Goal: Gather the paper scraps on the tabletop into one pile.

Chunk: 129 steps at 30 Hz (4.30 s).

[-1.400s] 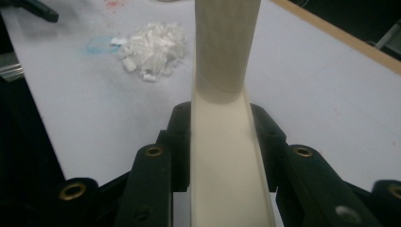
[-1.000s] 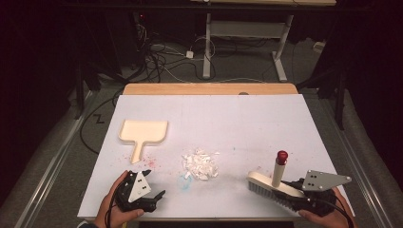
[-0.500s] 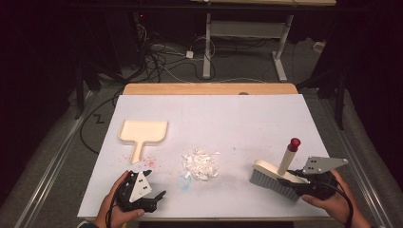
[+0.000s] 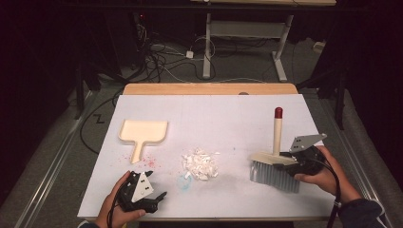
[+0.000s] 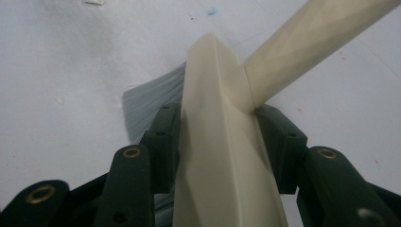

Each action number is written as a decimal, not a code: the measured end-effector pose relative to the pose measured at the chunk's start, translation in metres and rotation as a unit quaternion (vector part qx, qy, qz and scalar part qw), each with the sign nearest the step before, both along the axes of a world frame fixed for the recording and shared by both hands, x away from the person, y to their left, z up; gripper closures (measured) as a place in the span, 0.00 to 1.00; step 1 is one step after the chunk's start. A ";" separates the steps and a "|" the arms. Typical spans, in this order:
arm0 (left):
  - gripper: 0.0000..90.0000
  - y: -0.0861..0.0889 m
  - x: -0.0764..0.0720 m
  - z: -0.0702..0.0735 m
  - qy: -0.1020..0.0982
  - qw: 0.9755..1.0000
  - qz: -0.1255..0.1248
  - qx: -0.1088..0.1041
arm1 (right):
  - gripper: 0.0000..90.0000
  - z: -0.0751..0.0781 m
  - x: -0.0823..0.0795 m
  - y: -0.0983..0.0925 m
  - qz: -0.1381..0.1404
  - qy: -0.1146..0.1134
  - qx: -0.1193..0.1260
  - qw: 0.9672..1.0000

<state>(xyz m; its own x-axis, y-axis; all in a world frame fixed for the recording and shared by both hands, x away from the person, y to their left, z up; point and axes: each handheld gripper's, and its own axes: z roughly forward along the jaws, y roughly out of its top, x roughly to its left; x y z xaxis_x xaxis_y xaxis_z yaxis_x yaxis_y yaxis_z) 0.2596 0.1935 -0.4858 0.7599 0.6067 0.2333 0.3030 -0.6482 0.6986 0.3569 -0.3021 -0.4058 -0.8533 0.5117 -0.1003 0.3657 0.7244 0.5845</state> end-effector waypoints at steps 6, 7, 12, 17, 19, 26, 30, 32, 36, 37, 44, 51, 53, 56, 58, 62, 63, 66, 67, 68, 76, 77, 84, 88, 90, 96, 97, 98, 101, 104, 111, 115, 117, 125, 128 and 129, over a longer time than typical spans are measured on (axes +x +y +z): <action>0.20 0.000 0.000 0.000 0.002 1.000 -0.001 0.000 | 0.56 0.002 0.023 0.007 0.031 0.006 -0.027 0.999; 0.20 -0.001 0.000 0.000 0.002 1.000 -0.002 0.000 | 0.56 0.004 0.028 0.007 0.035 0.008 -0.027 0.999; 0.20 0.000 0.000 0.000 0.000 1.000 -0.002 -0.002 | 0.56 0.008 0.043 0.003 0.002 -0.012 -0.027 1.000; 0.20 0.001 -0.001 0.000 0.000 1.000 -0.001 -0.003 | 0.54 0.008 0.045 -0.004 -0.024 -0.022 -0.010 0.999; 0.20 0.001 -0.001 0.001 -0.001 1.000 -0.001 -0.003 | 0.53 0.008 0.044 -0.006 -0.038 -0.034 -0.004 0.999; 0.20 0.000 0.000 0.001 -0.003 1.000 -0.001 -0.003 | 0.48 0.006 0.039 -0.007 -0.077 -0.065 0.053 0.993; 0.20 0.001 0.000 0.001 -0.004 1.000 0.000 -0.002 | 0.43 0.007 0.036 0.000 -0.092 -0.078 0.085 0.989; 0.20 0.001 0.000 0.001 -0.005 1.000 0.002 -0.003 | 0.40 0.011 0.033 0.003 -0.099 -0.095 0.094 0.986; 0.20 0.001 -0.001 0.002 -0.007 1.000 0.003 -0.004 | 0.36 0.019 0.025 0.010 -0.117 -0.132 0.116 0.977; 0.20 0.001 -0.002 0.002 -0.008 1.000 0.003 -0.004 | 0.34 0.020 0.023 0.013 -0.121 -0.140 0.121 0.975; 0.20 -0.001 -0.003 0.003 -0.009 1.000 0.004 -0.004 | 0.27 0.025 0.008 0.019 -0.142 -0.190 0.142 0.961; 0.20 0.000 -0.002 0.002 -0.013 1.000 0.008 0.001 | 0.26 0.022 -0.006 0.022 -0.158 -0.218 0.151 0.951; 0.19 0.000 -0.002 0.002 -0.013 1.000 0.008 0.001 | 0.26 0.020 -0.010 0.023 -0.155 -0.222 0.148 0.951; 0.19 0.000 -0.002 0.002 -0.014 1.000 0.008 0.001 | 0.26 0.020 -0.017 0.024 -0.152 -0.225 0.148 0.951; 0.20 0.000 -0.002 0.003 -0.014 1.000 0.009 0.000 | 0.26 0.020 -0.021 0.024 -0.147 -0.228 0.149 0.951; 0.20 0.001 -0.002 0.003 -0.014 1.000 0.010 0.000 | 0.26 0.017 -0.029 0.024 -0.140 -0.229 0.142 0.953; 0.19 0.001 -0.002 0.003 -0.014 1.000 0.010 -0.001 | 0.26 0.016 -0.031 0.024 -0.140 -0.232 0.140 0.952; 0.19 0.001 -0.002 0.003 -0.014 1.000 0.010 -0.001 | 0.26 0.014 -0.037 0.023 -0.139 -0.236 0.136 0.952; 0.19 0.001 -0.002 0.003 -0.014 1.000 0.010 -0.001 | 0.26 0.013 -0.039 0.022 -0.139 -0.239 0.137 0.951; 0.20 0.001 -0.002 0.003 -0.014 1.000 0.010 -0.001 | 0.26 0.012 -0.041 0.022 -0.139 -0.240 0.140 0.951; 0.20 0.001 -0.002 0.003 -0.014 1.000 0.008 -0.005 | 0.26 0.001 -0.057 0.018 -0.128 -0.235 0.130 0.955; 0.19 0.001 -0.002 0.003 -0.014 1.000 0.008 -0.006 | 0.26 0.000 -0.059 0.017 -0.128 -0.236 0.127 0.955; 0.19 0.000 -0.001 0.003 -0.014 1.000 0.008 -0.008 | 0.26 -0.012 -0.069 0.011 -0.122 -0.239 0.123 0.955; 0.19 0.000 0.000 0.003 -0.012 1.000 0.009 -0.009 | 0.26 -0.020 -0.073 0.009 -0.119 -0.237 0.113 0.958; 0.19 0.000 0.001 0.003 -0.012 1.000 0.012 -0.010 | 0.25 -0.024 -0.076 0.009 -0.119 -0.238 0.112 0.957; 0.19 -0.001 0.004 0.004 -0.014 1.000 0.014 -0.013 | 0.20 -0.040 -0.084 0.011 -0.118 -0.227 0.083 0.963; 0.19 -0.001 0.004 0.004 -0.016 1.000 0.014 -0.011 | 0.18 -0.042 -0.085 0.012 -0.121 -0.228 0.086 0.962; 0.18 -0.002 0.004 0.004 -0.018 1.000 0.017 -0.011 | 0.19 -0.045 -0.087 0.012 -0.121 -0.223 0.088 0.963; 0.18 -0.002 0.003 0.006 -0.024 0.999 0.018 -0.013 | 0.18 -0.053 -0.092 0.013 -0.120 -0.212 0.082 0.966; 0.18 -0.003 0.003 0.007 -0.028 0.999 0.021 -0.015 | 0.19 -0.057 -0.096 0.012 -0.124 -0.202 0.089 0.967; 0.18 -0.005 0.003 0.007 -0.034 0.999 0.019 -0.013 | 0.19 -0.057 -0.101 0.013 -0.119 -0.212 0.089 0.966; 0.18 -0.004 0.003 0.007 -0.036 0.999 0.018 -0.014 | 0.19 -0.054 -0.102 0.012 -0.120 -0.221 0.092 0.964; 0.18 -0.004 0.002 0.007 -0.037 0.999 0.018 -0.017 | 0.19 -0.052 -0.104 0.012 -0.120 -0.227 0.095 0.962; 0.18 -0.004 0.002 0.007 -0.037 0.999 0.014 -0.015 | 0.19 -0.046 -0.105 0.011 -0.126 -0.240 0.099 0.957; 0.18 -0.005 0.002 0.006 -0.035 0.999 0.012 -0.012 | 0.19 -0.047 -0.105 0.011 -0.128 -0.240 0.099 0.957; 0.18 -0.005 0.002 0.006 -0.035 0.999 0.012 -0.012 | 0.19 -0.046 -0.105 0.011 -0.127 -0.240 0.099 0.957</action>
<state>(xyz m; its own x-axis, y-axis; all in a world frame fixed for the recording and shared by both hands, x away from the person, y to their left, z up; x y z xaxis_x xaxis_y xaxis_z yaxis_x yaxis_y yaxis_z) 0.2615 0.1881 -0.4800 0.7279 0.6304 0.2698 0.2684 -0.6240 0.7339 0.2520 -0.2914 -0.4522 -0.5780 0.7467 -0.3291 0.1705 0.5049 0.8461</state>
